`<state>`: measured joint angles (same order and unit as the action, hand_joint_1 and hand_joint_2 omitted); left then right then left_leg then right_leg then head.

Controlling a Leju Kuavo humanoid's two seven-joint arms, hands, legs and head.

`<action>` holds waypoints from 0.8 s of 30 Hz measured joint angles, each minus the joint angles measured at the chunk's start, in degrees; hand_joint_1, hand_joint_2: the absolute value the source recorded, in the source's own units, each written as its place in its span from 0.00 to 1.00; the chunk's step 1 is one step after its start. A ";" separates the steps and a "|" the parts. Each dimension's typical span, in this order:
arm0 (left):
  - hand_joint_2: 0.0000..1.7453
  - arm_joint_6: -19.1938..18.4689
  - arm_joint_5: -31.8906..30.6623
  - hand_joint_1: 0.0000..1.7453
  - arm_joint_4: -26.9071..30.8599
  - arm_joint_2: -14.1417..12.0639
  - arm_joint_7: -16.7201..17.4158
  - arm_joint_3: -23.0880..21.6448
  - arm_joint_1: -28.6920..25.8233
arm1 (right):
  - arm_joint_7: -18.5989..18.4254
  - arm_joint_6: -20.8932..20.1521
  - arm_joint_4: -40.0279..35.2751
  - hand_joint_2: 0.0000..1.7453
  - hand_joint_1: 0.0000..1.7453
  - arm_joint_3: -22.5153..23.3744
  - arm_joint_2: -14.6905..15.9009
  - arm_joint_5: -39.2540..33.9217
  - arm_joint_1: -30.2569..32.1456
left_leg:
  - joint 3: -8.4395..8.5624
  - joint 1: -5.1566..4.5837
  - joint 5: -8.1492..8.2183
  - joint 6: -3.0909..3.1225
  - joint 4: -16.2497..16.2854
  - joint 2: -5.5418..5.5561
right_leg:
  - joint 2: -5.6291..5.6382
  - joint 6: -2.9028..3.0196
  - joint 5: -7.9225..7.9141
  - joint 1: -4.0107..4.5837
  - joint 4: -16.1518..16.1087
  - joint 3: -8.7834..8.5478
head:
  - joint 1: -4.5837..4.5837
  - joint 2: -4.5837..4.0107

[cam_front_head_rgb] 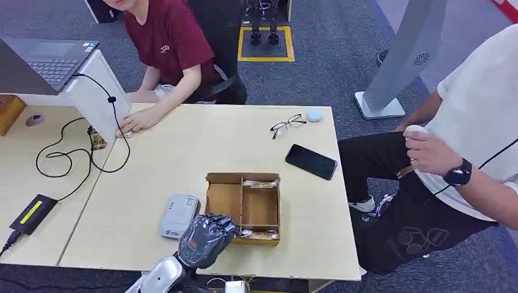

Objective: Pass the card to the sensor for recognition and then transmit it.

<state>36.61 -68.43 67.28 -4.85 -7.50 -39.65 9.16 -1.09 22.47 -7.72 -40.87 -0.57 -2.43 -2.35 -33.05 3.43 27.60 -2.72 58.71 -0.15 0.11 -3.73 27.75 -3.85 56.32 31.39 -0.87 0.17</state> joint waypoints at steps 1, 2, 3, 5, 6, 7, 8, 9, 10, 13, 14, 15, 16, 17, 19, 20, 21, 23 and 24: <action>1.00 -0.11 0.19 1.00 0.00 0.00 -0.07 0.00 0.00 | 0.00 0.00 0.00 1.00 0.00 0.00 0.00 0.00 0.00 | 0.00 0.00 0.00 0.00 0.00 0.00 | 0.00 0.00 0.00 0.00 0.00 0.00 | 0.00 0.00; 1.00 -0.20 0.57 1.00 0.00 -0.02 -0.11 0.00 0.00 | 0.00 0.00 0.00 1.00 0.00 0.00 0.00 0.00 0.00 | 0.00 0.00 0.00 0.00 0.00 0.00 | 0.00 0.00 0.00 0.00 0.00 0.00 | 0.00 0.00; 1.00 -0.37 1.07 1.00 0.00 -0.02 -0.28 0.00 0.00 | -0.02 0.00 0.00 1.00 0.00 0.00 0.00 0.00 0.00 | 0.00 0.00 0.00 0.00 0.00 0.00 | 0.00 0.00 0.00 0.00 0.00 0.00 | 0.00 0.00; 1.00 -0.52 2.14 1.00 0.00 -0.11 -0.96 0.00 0.00 | -0.07 -0.02 0.00 1.00 0.00 0.00 0.00 0.00 0.00 | 0.00 0.00 0.00 0.00 0.00 0.00 | 0.00 0.00 0.00 0.00 0.00 0.00 | 0.00 0.00; 1.00 -0.52 2.67 1.00 0.00 -0.20 -1.22 0.02 0.02 | -0.04 0.00 0.00 1.00 0.00 0.00 0.00 -0.02 0.00 | 0.00 0.00 0.00 0.00 0.00 0.00 | 0.00 0.00 0.00 0.00 0.00 0.00 | 0.00 0.00; 1.00 -0.52 3.57 1.00 0.07 -0.31 -1.68 0.02 0.03 | -0.02 -0.02 0.00 1.00 0.00 0.00 0.00 -0.02 0.00 | 0.00 0.00 0.00 0.00 0.00 0.00 | 0.00 0.00 0.00 0.00 0.00 0.00 | 0.00 0.00; 1.00 -0.52 4.59 1.00 0.37 -0.44 -2.27 0.07 0.03 | 0.04 0.00 0.00 1.00 0.00 0.00 0.00 -0.02 0.01 | 0.00 0.00 0.00 0.00 0.00 0.00 | 0.00 0.00 0.00 0.00 0.00 0.00 | 0.00 0.00; 1.00 -0.57 5.31 1.00 0.78 -0.55 -2.55 0.15 0.05 | 0.04 0.00 0.00 1.00 0.00 0.00 0.00 -0.02 0.01 | 0.00 0.00 0.00 0.00 0.00 0.00 | 0.00 0.00 0.00 0.00 0.00 0.00 | 0.00 0.00; 1.00 -0.70 5.88 1.00 1.27 -0.77 -2.86 0.26 0.11 | 0.04 0.00 0.00 1.00 0.00 0.00 0.00 -0.02 0.01 | 0.00 0.00 0.00 0.00 0.00 0.00 | 0.00 0.00 0.00 0.00 0.00 0.00 | 0.00 0.00; 1.00 -1.16 6.49 1.00 2.23 -1.11 -3.15 0.44 0.30 | 0.06 0.02 0.00 1.00 0.00 0.00 0.00 -0.02 0.01 | 0.00 0.00 0.00 0.00 0.00 0.00 | 0.00 0.00 0.00 0.00 0.00 0.00 | 0.00 0.00; 1.00 -1.09 6.66 1.00 2.49 -1.24 -3.17 0.46 0.31 | 0.07 0.02 0.00 1.00 0.00 0.00 0.00 -0.02 0.01 | 0.00 0.00 0.00 0.00 0.00 0.00 | 0.00 0.00 0.00 0.00 0.00 0.00 | 0.00 0.00; 1.00 -0.90 7.27 1.00 3.14 -1.38 -3.36 0.52 0.31 | 0.09 0.04 0.00 1.00 0.00 0.00 0.00 -0.04 0.01 | 0.00 0.00 0.00 0.00 0.00 0.00 | 0.00 0.00 0.00 0.00 0.00 0.00 | 0.00 0.00; 1.00 -0.81 7.93 1.00 4.08 -1.55 -3.37 0.76 0.34 | 0.13 0.09 0.00 1.00 0.00 0.00 0.00 -0.13 0.01 | 0.00 0.00 0.00 0.00 0.01 0.00 | 0.00 0.00 0.00 0.00 0.00 0.01 | 0.00 0.00; 1.00 -0.83 8.61 1.00 5.27 -1.79 -3.50 1.09 0.53 | 0.22 0.09 0.00 1.00 0.00 0.00 0.00 -0.22 0.01 | 0.00 0.00 0.00 0.00 0.01 0.01 | 0.00 0.00 0.00 0.00 0.00 0.01 | 0.00 0.00; 1.00 -1.73 9.82 1.00 8.44 -2.36 -3.52 1.75 1.45 | 0.37 0.13 0.00 1.00 0.00 0.00 0.00 -0.22 0.02 | 0.00 0.00 -0.01 0.00 0.01 0.01 | -0.01 0.00 0.00 0.00 0.01 0.00 | 0.00 0.00; 1.00 -2.36 10.10 1.00 10.00 -2.66 -3.48 2.09 2.02 | 0.37 0.18 0.00 1.00 0.00 0.00 0.00 -0.22 0.02 | 0.00 0.00 -0.01 0.00 0.01 0.02 | -0.01 0.00 -0.01 0.00 0.01 -0.01 | 0.02 0.00; 1.00 -2.51 10.14 1.00 11.28 -2.86 -3.39 2.45 2.52 | 0.39 0.18 0.00 1.00 0.00 0.00 0.00 -0.22 0.02 | 0.01 0.00 -0.01 0.00 0.01 0.01 | 0.00 0.01 -0.02 0.00 0.01 -0.01 | 0.00 0.00; 1.00 -2.42 9.84 1.00 13.63 -3.24 -3.04 3.15 3.42 | 0.39 0.20 0.00 1.00 0.00 0.00 0.00 -0.20 0.04 | 0.01 0.00 -0.02 0.00 0.01 0.01 | 0.00 0.01 -0.02 0.00 0.01 -0.01 | 0.02 0.00; 1.00 -2.45 9.51 1.00 14.60 -3.32 -2.82 3.43 3.98 | 0.39 0.20 0.00 1.00 0.00 0.00 0.00 -0.20 0.04 | 0.01 0.00 -0.02 0.00 0.01 0.02 | 0.00 0.01 -0.03 0.00 0.01 -0.01 | 0.00 0.00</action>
<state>34.16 -58.93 81.88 -8.17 -10.32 -36.22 13.14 -0.70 22.67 -7.72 -40.87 -0.57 -2.62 -2.31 -33.04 3.43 27.58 -2.72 58.72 -0.13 0.10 -3.72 27.72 -3.85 56.33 31.38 -0.87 0.17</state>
